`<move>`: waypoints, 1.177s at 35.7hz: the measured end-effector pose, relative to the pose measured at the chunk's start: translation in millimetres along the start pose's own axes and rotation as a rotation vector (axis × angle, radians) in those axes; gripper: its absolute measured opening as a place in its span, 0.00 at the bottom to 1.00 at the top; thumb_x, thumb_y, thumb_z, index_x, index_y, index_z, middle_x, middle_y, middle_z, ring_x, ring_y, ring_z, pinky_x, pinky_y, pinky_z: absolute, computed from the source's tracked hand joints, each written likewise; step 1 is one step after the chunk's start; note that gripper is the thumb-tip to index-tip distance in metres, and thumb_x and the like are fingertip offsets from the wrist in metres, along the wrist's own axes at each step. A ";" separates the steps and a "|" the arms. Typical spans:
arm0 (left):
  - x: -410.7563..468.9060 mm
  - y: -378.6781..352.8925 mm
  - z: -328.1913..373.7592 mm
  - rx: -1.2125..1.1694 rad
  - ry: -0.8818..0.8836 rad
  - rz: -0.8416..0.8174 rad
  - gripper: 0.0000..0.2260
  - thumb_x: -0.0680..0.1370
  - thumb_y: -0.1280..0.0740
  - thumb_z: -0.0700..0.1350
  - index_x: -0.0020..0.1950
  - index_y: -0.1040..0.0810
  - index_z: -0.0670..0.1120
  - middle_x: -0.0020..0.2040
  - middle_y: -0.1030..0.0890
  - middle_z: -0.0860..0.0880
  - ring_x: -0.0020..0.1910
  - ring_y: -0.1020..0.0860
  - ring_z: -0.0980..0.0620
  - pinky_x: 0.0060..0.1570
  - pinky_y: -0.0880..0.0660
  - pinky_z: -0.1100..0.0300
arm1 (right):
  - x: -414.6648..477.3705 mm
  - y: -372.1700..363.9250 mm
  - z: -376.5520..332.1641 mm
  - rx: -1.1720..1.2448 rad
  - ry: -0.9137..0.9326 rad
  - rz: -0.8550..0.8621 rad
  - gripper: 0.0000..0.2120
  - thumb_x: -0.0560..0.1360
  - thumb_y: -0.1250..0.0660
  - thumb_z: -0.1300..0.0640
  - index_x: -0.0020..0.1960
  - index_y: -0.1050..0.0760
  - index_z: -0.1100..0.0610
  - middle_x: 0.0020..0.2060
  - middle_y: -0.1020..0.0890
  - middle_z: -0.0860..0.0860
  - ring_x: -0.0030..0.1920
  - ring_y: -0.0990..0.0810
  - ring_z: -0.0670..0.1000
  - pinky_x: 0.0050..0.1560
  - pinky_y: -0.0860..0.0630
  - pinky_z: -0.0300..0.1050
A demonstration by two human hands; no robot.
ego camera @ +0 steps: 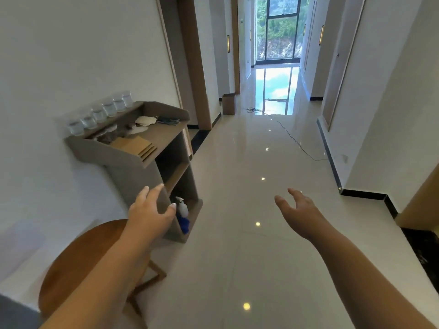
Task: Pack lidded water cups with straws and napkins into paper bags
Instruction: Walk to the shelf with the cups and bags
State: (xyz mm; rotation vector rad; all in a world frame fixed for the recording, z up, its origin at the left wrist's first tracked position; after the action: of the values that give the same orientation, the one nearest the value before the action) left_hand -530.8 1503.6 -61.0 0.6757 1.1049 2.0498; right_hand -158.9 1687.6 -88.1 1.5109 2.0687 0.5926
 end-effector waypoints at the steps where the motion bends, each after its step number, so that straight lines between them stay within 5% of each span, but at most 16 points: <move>1: 12.8 5.3 -1.5 0.026 0.019 0.031 0.33 0.80 0.33 0.65 0.82 0.41 0.63 0.84 0.41 0.49 0.80 0.36 0.40 0.71 0.28 0.39 | 18.8 -2.3 -9.4 -0.005 0.016 -0.018 0.36 0.82 0.39 0.32 0.85 0.40 0.47 0.82 0.36 0.56 0.80 0.34 0.59 0.74 0.33 0.59; 18: 204.4 -36.9 -88.3 -0.008 0.321 0.101 0.33 0.81 0.32 0.61 0.83 0.41 0.58 0.82 0.37 0.45 0.79 0.34 0.41 0.72 0.28 0.40 | 265.7 -101.0 -117.6 -0.108 0.187 -0.224 0.39 0.79 0.38 0.29 0.85 0.41 0.42 0.83 0.38 0.49 0.83 0.38 0.54 0.78 0.35 0.57; 22: 307.0 -88.2 -60.0 -0.105 0.329 0.036 0.33 0.80 0.33 0.62 0.82 0.42 0.61 0.84 0.40 0.47 0.80 0.35 0.40 0.72 0.27 0.40 | 336.4 -85.6 -122.0 -0.187 0.142 -0.167 0.39 0.79 0.38 0.29 0.85 0.42 0.42 0.83 0.38 0.50 0.82 0.37 0.56 0.76 0.29 0.61; 32: 505.5 -158.9 72.5 -0.165 0.039 -0.116 0.32 0.77 0.39 0.66 0.79 0.45 0.64 0.83 0.43 0.51 0.79 0.37 0.39 0.69 0.28 0.37 | 472.3 -33.7 -146.1 -0.302 0.066 -0.017 0.42 0.76 0.41 0.27 0.85 0.41 0.45 0.82 0.34 0.56 0.81 0.34 0.61 0.76 0.33 0.67; 42: 640.3 -183.0 42.2 -0.138 0.140 -0.088 0.32 0.79 0.37 0.63 0.81 0.44 0.63 0.85 0.45 0.51 0.81 0.41 0.39 0.72 0.29 0.34 | 644.0 -94.0 -186.1 -0.270 0.100 -0.112 0.37 0.81 0.37 0.33 0.85 0.41 0.45 0.82 0.35 0.56 0.82 0.36 0.59 0.78 0.36 0.63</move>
State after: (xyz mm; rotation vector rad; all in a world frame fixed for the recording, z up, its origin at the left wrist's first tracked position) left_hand -835.3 2093.9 -124.2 0.4133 1.0397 2.1002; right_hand -508.3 2267.4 -93.5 1.2261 2.0354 0.8800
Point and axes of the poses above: each hand's wrist, its own x-axis towards the middle knuckle, its own y-axis out of the back of the hand, z = x × y, the point moved 5 cm from there along x, towards the middle knuckle
